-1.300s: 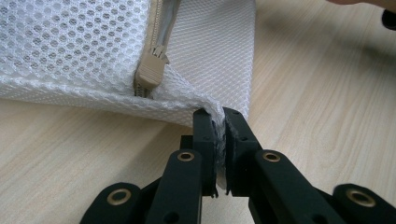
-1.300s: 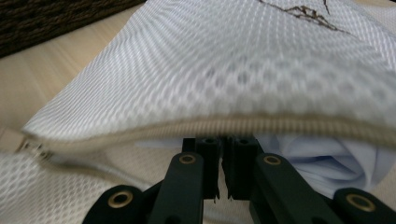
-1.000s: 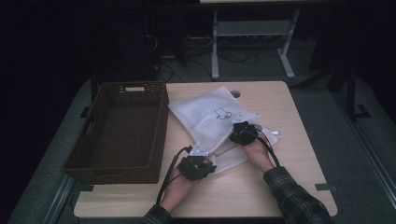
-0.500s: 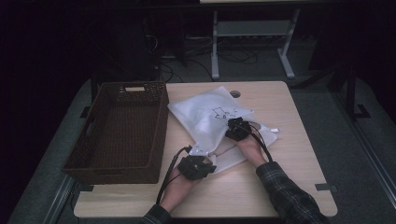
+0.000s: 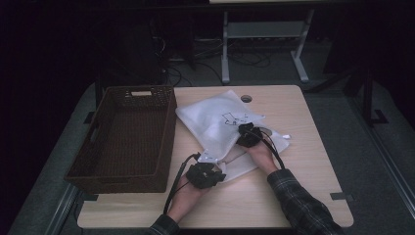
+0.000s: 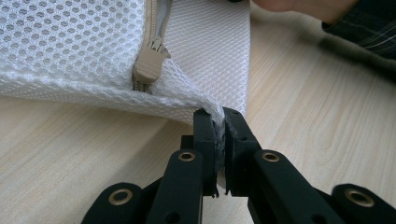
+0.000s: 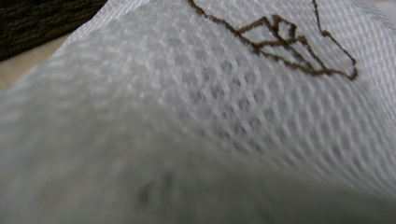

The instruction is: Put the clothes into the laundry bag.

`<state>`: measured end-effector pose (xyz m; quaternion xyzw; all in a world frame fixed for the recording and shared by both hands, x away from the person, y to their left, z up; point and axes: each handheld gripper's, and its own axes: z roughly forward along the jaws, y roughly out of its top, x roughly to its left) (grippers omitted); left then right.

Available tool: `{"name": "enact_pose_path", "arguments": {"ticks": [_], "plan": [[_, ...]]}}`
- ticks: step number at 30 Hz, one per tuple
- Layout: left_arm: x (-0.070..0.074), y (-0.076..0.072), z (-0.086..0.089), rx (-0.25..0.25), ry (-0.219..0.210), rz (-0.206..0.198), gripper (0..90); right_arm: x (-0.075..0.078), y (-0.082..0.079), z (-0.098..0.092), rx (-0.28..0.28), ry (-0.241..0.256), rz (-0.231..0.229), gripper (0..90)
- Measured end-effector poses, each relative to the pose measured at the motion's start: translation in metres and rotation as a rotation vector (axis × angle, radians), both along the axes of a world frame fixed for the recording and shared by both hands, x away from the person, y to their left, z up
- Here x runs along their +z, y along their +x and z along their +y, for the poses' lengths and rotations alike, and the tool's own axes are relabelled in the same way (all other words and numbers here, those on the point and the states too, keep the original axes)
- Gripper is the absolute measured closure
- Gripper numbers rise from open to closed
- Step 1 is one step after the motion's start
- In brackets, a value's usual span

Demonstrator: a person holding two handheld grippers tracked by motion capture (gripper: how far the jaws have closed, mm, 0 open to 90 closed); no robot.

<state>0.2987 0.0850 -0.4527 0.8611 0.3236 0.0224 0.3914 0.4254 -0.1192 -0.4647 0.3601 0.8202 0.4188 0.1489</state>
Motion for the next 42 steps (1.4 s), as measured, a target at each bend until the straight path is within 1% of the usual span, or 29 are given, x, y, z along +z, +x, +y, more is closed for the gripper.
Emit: {"name": "enact_pose_path", "arguments": {"ticks": [1, 3, 7, 8, 10, 13, 17, 21, 25, 27, 29, 31, 33, 37, 39, 42], "plan": [[0.0, 0.0, 0.0, 0.0, -0.001, 0.002, 85.0, 0.001, -0.001, -0.002, 0.009, -0.002, 0.004, 73.5], [0.0, 0.0, 0.0, 0.0, -0.003, 0.003, 85.0, 0.003, -0.004, -0.007, 0.025, -0.002, 0.005, 70.5], [-0.001, 0.0, 0.0, 0.003, -0.007, 0.003, 84.9, 0.01, -0.011, -0.018, 0.029, 0.008, 0.013, 61.2], [-0.001, 0.0, 0.0, 0.003, -0.006, 0.003, 84.9, 0.012, -0.012, -0.021, 0.035, 0.008, 0.009, 59.2], [-0.001, 0.0, 0.0, 0.003, -0.006, 0.003, 84.8, 0.015, -0.015, -0.026, 0.049, 0.016, 0.017, 55.5], [-0.001, 0.0, 0.001, 0.001, -0.006, 0.003, 84.7, 0.019, -0.02, -0.031, 0.067, 0.014, 0.027, 51.9], [-0.001, 0.0, 0.001, 0.002, -0.01, 0.007, 84.5, 0.024, -0.027, -0.042, 0.079, -0.001, 0.023, 50.0], [0.0, 0.001, 0.002, 0.001, -0.009, 0.008, 84.4, 0.03, -0.033, -0.061, 0.066, 0.003, 0.018, 49.1], [-0.001, 0.001, 0.002, 0.001, -0.008, 0.01, 84.2, 0.033, -0.037, -0.087, 0.024, -0.006, 0.018, 47.7], [-0.001, 0.001, 0.002, -0.001, -0.007, 0.012, 84.2, 0.032, -0.037, -0.102, -0.001, -0.006, 0.025, 47.2], [-0.001, 0.002, 0.002, -0.001, -0.009, 0.015, 84.2, 0.03, -0.037, -0.116, -0.028, -0.025, 0.03, 46.7], [-0.001, 0.002, 0.003, -0.002, -0.01, 0.017, 84.2, 0.026, -0.037, -0.13, -0.051, -0.021, 0.044, 46.1], [-0.001, 0.002, 0.002, -0.001, -0.01, 0.018, 84.2, 0.022, -0.036, -0.141, -0.064, -0.03, 0.053, 45.4], [-0.001, 0.002, 0.002, -0.002, -0.007, 0.016, 84.2, 0.011, -0.034, -0.156, -0.066, -0.019, 0.08, 43.8], [-0.001, 0.002, 0.002, 0.0, -0.006, 0.016, 84.1, 0.007, -0.032, -0.16, -0.066, -0.011, 0.103, 41.7], [-0.001, 0.002, 0.003, 0.004, -0.007, 0.016, 84.2, 0.0, -0.029, -0.165, -0.049, 0.007, 0.143, 40.4]]}}
